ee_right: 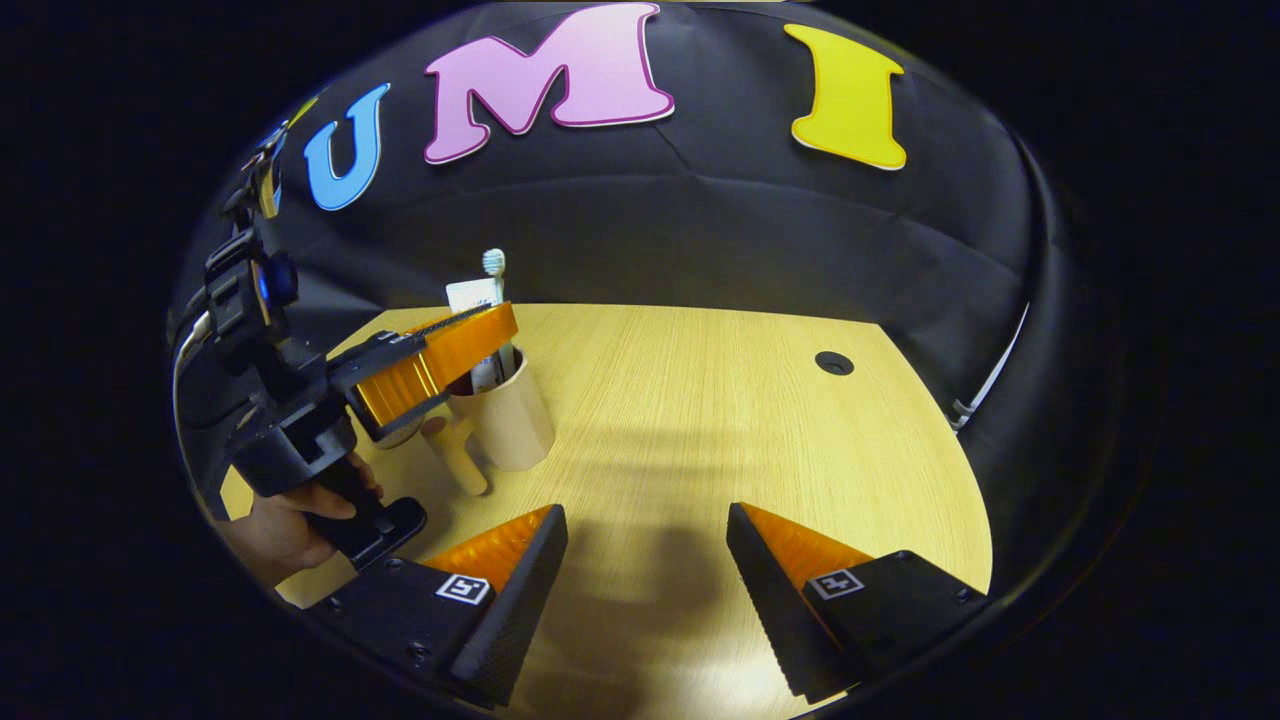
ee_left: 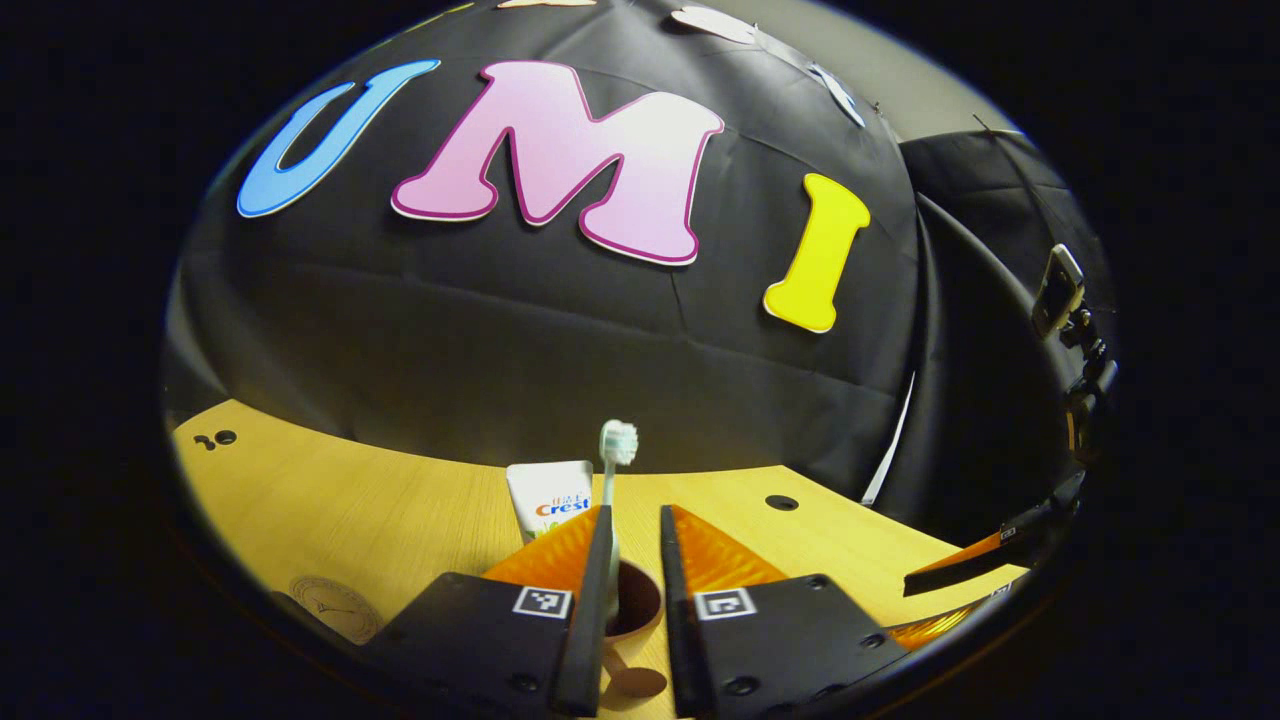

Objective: Put the toothbrush and toothpaste on the desktop into the cup, then pick up the cup and place it on the coaster on the desktop.

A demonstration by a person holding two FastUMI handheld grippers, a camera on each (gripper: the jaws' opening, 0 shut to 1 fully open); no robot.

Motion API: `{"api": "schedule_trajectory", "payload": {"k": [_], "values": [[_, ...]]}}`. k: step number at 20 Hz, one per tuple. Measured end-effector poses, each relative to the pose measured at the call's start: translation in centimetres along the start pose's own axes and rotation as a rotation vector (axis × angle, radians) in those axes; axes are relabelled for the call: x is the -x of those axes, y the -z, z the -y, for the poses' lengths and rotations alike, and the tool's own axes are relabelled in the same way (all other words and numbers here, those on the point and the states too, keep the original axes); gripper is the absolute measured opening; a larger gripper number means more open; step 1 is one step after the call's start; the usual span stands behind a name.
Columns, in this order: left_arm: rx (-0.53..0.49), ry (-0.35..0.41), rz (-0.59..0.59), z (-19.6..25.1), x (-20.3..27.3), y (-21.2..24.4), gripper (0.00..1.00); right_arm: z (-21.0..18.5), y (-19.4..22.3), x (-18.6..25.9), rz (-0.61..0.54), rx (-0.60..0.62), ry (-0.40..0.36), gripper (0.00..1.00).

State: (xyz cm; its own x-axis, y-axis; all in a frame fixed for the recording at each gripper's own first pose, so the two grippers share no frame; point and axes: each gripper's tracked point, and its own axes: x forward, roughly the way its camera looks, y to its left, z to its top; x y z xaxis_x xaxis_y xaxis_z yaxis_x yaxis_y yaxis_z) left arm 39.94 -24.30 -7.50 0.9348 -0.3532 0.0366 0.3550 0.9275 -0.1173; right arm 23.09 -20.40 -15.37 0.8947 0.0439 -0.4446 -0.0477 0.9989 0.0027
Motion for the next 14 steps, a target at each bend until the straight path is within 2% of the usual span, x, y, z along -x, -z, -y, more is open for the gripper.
{"api": "schedule_trajectory", "payload": {"k": [1, 4, 6, 7, 9, 14], "values": [[-0.004, -0.003, -0.009, 0.0, 0.3, 0.0, 0.43, 0.0, 0.0, 0.0, -0.003, 0.003, 0.0, 0.98], [-0.026, -0.029, -0.029, 0.0, 2.6, -0.4, 0.63, -0.1, -0.4, 0.1, -0.003, -0.011, -0.003, 0.98], [-0.027, -0.045, -0.025, -0.2, 4.9, -1.6, 0.81, -0.3, -1.0, 0.1, -0.001, -0.021, -0.005, 0.98], [-0.025, -0.054, -0.028, -0.4, 6.0, -2.0, 0.94, -0.4, -1.5, 0.1, 0.001, -0.026, -0.009, 0.98], [-0.015, -0.09, -0.041, -1.4, 9.0, -2.8, 0.98, -0.9, -2.6, 0.0, 0.009, -0.041, -0.021, 0.98], [0.019, -0.201, -0.093, -4.7, 15.9, -3.3, 0.97, -5.0, -5.8, -0.1, -0.003, -0.038, -0.1, 0.98]]}}
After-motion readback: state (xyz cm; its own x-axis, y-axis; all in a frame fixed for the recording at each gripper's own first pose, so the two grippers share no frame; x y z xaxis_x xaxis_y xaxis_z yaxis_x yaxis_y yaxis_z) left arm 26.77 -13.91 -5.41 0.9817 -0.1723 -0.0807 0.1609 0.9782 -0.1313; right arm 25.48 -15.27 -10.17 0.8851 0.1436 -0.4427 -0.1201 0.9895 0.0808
